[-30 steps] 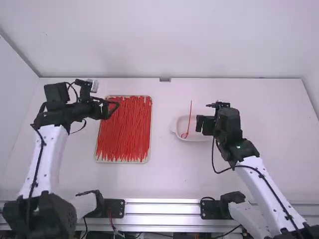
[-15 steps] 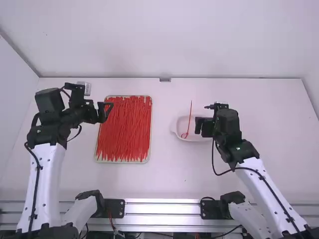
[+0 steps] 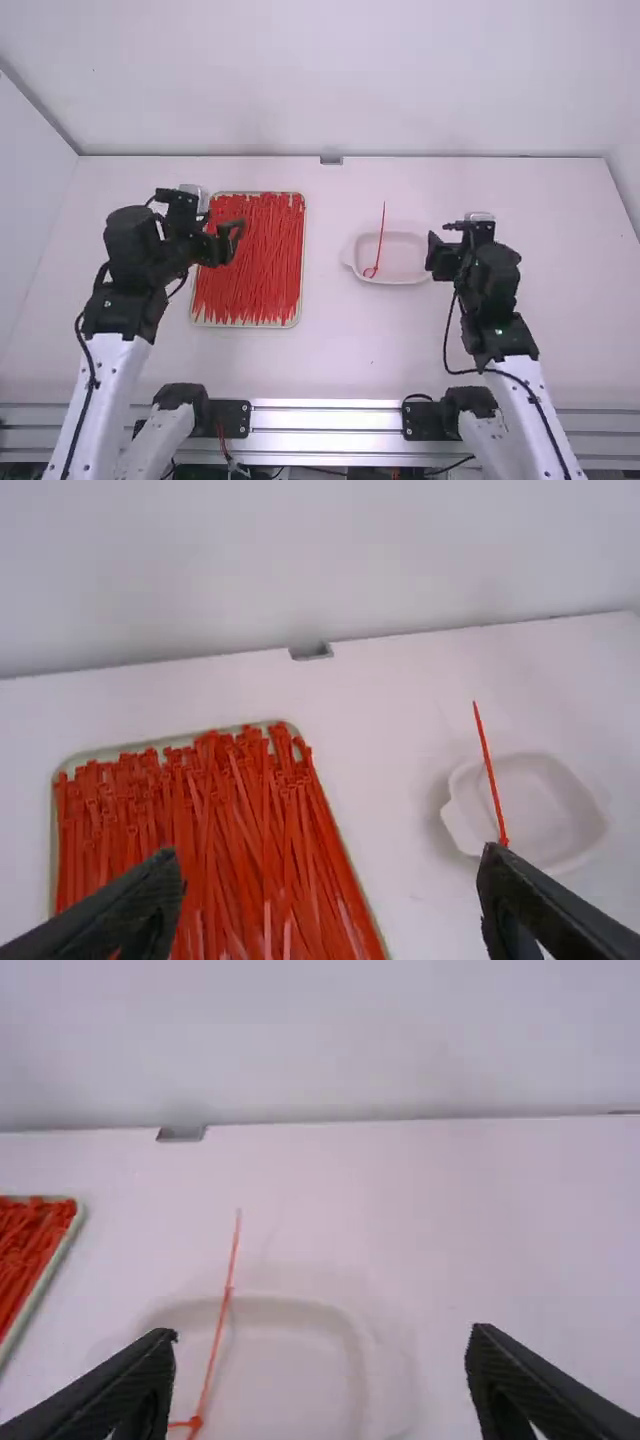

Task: Fasten the cable tie

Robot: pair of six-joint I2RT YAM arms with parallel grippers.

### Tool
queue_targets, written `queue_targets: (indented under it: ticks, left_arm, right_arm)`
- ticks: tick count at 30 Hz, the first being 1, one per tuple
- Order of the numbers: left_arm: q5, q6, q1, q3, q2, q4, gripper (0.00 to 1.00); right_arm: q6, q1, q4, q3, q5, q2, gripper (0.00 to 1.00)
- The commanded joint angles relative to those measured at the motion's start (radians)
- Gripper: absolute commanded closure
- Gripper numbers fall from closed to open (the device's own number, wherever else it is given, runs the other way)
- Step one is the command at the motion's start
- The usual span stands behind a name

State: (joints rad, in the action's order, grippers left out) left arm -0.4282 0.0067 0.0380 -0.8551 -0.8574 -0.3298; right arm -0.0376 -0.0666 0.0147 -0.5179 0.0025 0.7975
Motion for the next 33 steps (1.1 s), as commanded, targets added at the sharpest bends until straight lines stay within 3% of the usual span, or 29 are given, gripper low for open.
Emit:
queue_targets:
  ticks: [1,13,22,33]
  left_arm:
    - [0.076,-0.007,-0.038,0.043,0.053,0.031,0.27]
    - [0.361,-0.007,-0.038,0.327,0.337,0.315,0.56]
    - [0.428,-0.007,-0.038,0.507,0.517,0.33,0.74]
    - [0.428,-0.007,-0.038,0.692,0.702,0.33,0.92]
  right_arm:
    - [0.038,0.045,-0.015,0.048,-0.002,-0.052,0.28]
    - [0.038,0.067,-0.015,0.336,-0.002,-0.34,0.57]
    - [0.038,0.067,-0.015,0.507,-0.002,-0.512,0.74]
    - [0.038,0.067,-0.015,0.518,-0.002,-0.682,0.91]
